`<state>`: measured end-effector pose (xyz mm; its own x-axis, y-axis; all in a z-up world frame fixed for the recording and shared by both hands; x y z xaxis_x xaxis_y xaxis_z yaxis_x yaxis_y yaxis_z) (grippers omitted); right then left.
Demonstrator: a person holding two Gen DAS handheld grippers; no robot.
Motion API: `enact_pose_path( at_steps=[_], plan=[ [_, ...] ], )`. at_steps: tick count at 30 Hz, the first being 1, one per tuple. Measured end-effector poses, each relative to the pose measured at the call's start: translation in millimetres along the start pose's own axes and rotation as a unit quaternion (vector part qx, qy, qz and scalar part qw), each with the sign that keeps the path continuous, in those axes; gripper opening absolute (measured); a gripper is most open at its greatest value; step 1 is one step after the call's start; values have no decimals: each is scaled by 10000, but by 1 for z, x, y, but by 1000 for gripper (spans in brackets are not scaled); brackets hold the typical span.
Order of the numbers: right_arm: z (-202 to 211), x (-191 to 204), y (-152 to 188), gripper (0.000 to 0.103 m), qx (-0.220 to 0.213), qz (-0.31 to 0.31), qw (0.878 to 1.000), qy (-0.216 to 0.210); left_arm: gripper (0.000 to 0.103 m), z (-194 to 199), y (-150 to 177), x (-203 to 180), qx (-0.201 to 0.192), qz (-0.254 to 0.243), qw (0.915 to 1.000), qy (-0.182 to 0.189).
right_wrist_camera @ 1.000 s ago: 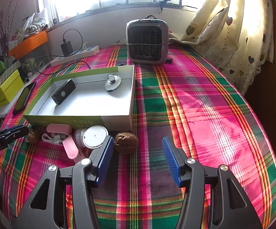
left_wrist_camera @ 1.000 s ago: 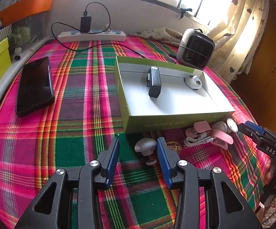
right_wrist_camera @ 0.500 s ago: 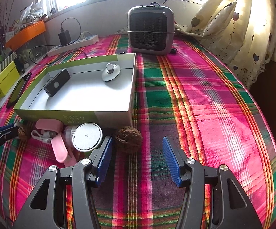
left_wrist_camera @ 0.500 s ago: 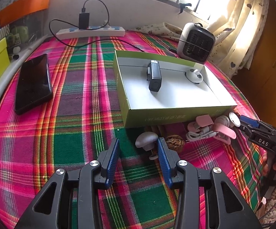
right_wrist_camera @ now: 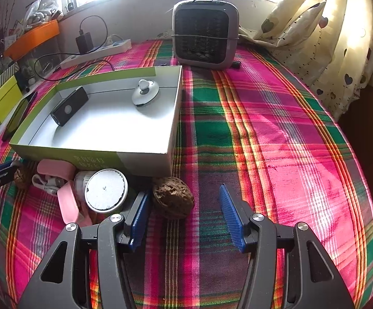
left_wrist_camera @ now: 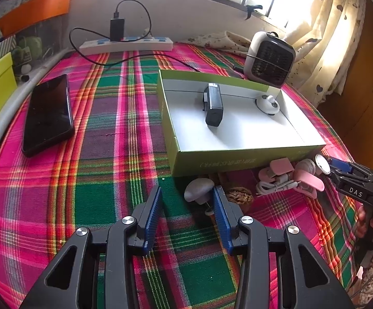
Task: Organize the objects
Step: 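Grasp the brown walnut with the right gripper while the left grasps the white mushroom knob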
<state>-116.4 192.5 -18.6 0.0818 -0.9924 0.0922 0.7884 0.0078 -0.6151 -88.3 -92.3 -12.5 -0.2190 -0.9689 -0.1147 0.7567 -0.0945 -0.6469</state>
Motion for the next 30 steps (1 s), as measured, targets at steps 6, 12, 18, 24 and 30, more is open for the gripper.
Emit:
enact_pose_path(
  at_steps=[6, 12, 18, 24, 30],
  plan=[
    [2, -2, 1, 48, -12, -25, 10000, 20, 37, -1, 0, -1, 2, -22, 10000, -74],
    [4, -5, 1, 35, -31, -46, 10000, 41, 26, -2, -1, -7, 13, -39, 10000, -50],
    [5, -4, 3, 33, -31, -6, 10000, 17, 23, -5, -3, -9, -7, -37, 10000, -9],
    [5, -4, 3, 33, -33, 2, 10000, 1, 21, -5, -3, -12, 2, -131, 9999, -56],
    [5, -3, 4, 33, -30, -18, 10000, -17, 20, -4, -3, -13, -13, -173, 9998, -108]
  ],
)
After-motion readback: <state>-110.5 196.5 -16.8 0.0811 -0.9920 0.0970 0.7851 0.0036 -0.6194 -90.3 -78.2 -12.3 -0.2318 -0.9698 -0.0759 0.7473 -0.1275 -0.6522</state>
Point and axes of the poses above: each gripper's, at about its wrist camera, not at the fingertips, and z roughly against the way its jaws point, x to its left, y to its underside, the point moved 2 cm from there along -z, roughly the way its jaws point, and after that the axes turned 8 degrees about -z, right-handed, at the moved point
